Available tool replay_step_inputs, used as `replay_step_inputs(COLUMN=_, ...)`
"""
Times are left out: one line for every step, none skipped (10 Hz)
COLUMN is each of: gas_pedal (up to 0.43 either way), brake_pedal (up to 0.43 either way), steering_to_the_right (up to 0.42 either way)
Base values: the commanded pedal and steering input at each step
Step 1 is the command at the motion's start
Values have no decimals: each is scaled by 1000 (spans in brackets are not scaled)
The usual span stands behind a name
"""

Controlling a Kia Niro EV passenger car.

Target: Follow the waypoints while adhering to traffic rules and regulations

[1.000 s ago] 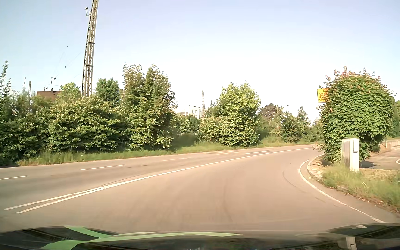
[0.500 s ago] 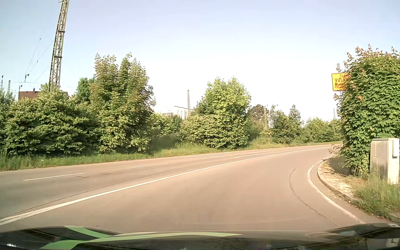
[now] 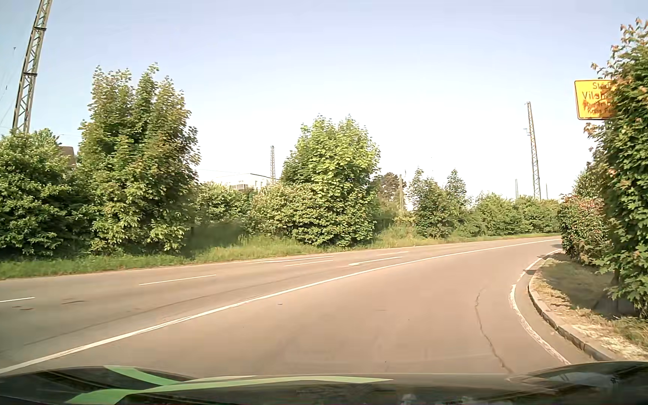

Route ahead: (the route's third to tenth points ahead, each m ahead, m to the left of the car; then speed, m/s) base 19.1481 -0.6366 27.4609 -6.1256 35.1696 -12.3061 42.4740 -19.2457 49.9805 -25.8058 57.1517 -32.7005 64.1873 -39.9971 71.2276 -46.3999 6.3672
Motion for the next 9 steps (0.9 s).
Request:
replay_step_inputs(gas_pedal=98, brake_pedal=0, steering_to_the_right=119)
replay_step_inputs(gas_pedal=98, brake_pedal=0, steering_to_the_right=122)
replay_step_inputs(gas_pedal=98, brake_pedal=0, steering_to_the_right=126)
replay_step_inputs(gas_pedal=98, brake_pedal=0, steering_to_the_right=137)
replay_step_inputs(gas_pedal=98, brake_pedal=0, steering_to_the_right=144)
replay_step_inputs(gas_pedal=98, brake_pedal=0, steering_to_the_right=149)
replay_step_inputs(gas_pedal=98, brake_pedal=0, steering_to_the_right=147)
replay_step_inputs(gas_pedal=110, brake_pedal=0, steering_to_the_right=141)
replay_step_inputs(gas_pedal=130, brake_pedal=0, steering_to_the_right=131)
